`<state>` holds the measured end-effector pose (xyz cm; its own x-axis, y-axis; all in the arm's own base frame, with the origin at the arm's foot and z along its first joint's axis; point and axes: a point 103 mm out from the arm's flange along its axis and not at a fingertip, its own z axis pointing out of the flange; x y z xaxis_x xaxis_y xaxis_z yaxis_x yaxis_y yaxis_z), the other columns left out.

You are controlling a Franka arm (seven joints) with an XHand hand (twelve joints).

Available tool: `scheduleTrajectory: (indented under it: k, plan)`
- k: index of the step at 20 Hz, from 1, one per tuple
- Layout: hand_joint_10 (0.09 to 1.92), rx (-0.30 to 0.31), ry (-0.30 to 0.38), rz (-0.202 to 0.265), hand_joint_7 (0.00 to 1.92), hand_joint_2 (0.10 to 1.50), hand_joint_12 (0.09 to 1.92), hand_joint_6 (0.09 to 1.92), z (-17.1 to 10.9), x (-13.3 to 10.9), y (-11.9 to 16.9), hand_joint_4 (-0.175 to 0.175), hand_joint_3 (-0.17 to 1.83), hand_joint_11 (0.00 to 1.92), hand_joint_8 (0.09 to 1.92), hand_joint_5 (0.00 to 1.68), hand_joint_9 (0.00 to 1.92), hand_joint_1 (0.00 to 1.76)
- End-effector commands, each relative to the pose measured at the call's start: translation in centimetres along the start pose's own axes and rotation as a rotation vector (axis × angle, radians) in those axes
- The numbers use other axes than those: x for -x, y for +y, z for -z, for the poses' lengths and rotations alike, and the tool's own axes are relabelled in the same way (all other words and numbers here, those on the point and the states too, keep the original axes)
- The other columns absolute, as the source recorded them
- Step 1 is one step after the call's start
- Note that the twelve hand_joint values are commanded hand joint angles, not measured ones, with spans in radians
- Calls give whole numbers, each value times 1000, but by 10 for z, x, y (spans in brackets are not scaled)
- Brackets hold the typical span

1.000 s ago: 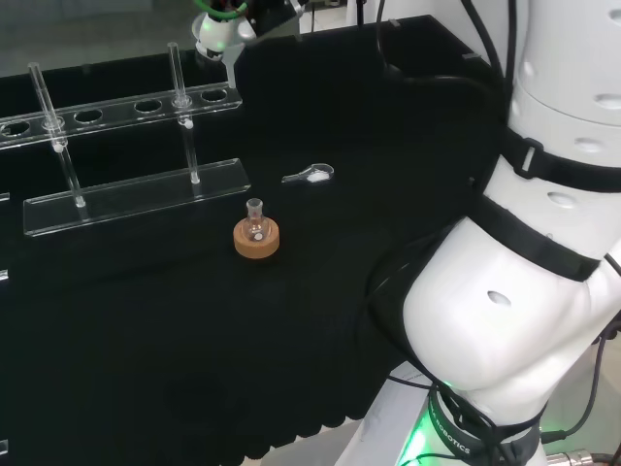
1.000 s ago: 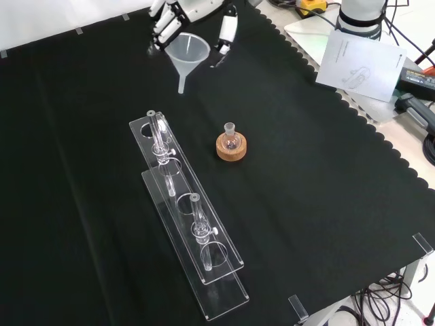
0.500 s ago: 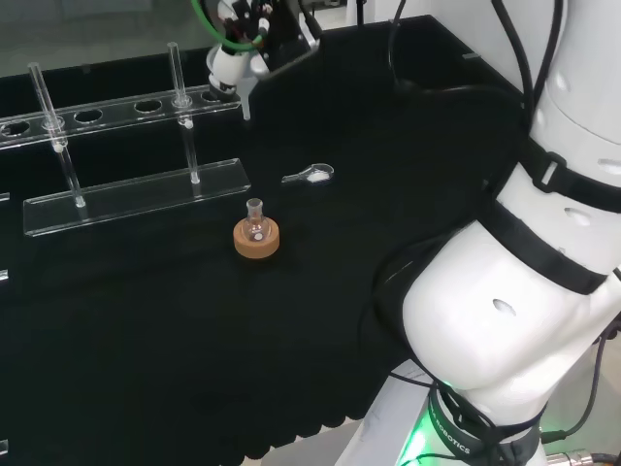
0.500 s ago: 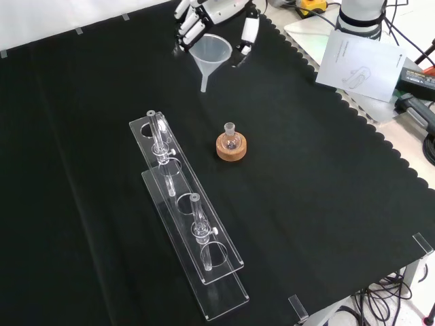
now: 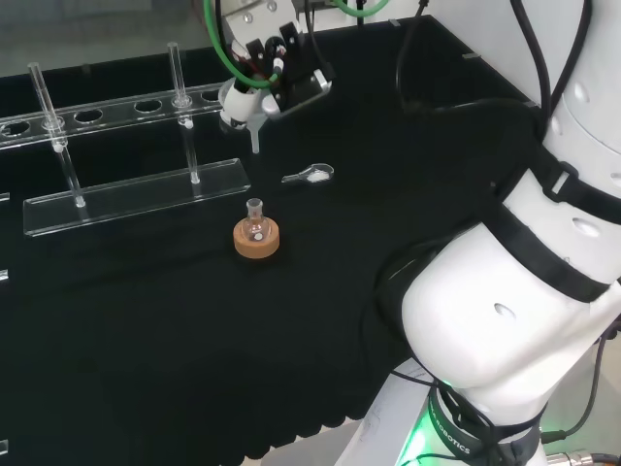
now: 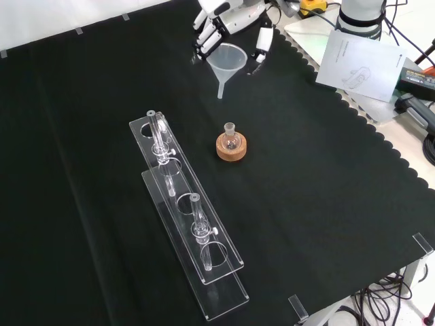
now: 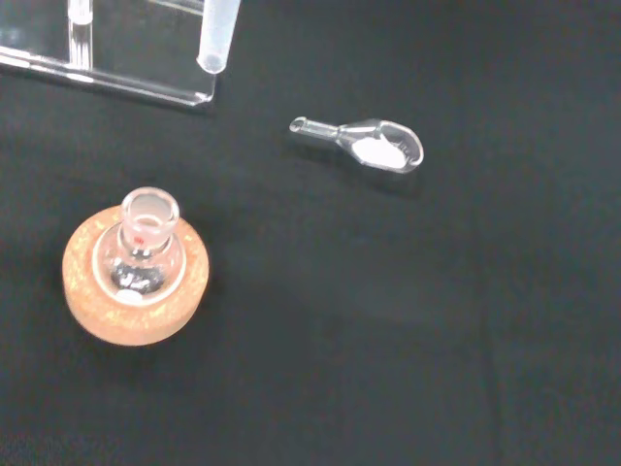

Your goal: Place the funnel on the round-bottom flask.

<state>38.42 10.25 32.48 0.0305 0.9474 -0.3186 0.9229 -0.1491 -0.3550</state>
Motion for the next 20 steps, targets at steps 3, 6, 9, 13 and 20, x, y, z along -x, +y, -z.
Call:
scheduleTrajectory:
  k: [3,6,9,13,20]
  plan:
    - [522,-10,20,21,595,836,1314,87,-24,-14,5,-12,428,558,699,513,912,626]
    - [522,-27,22,33,595,835,1313,87,-33,-19,9,-12,429,559,700,517,913,626]
    - [521,-52,24,38,595,834,1311,87,-43,-23,15,-12,430,560,700,519,913,626]
    - [520,-81,42,43,593,834,1310,87,-57,-23,22,-12,432,561,700,519,913,626]
    - [517,-77,41,46,585,834,1309,87,-69,-29,31,-14,434,562,699,514,910,623]
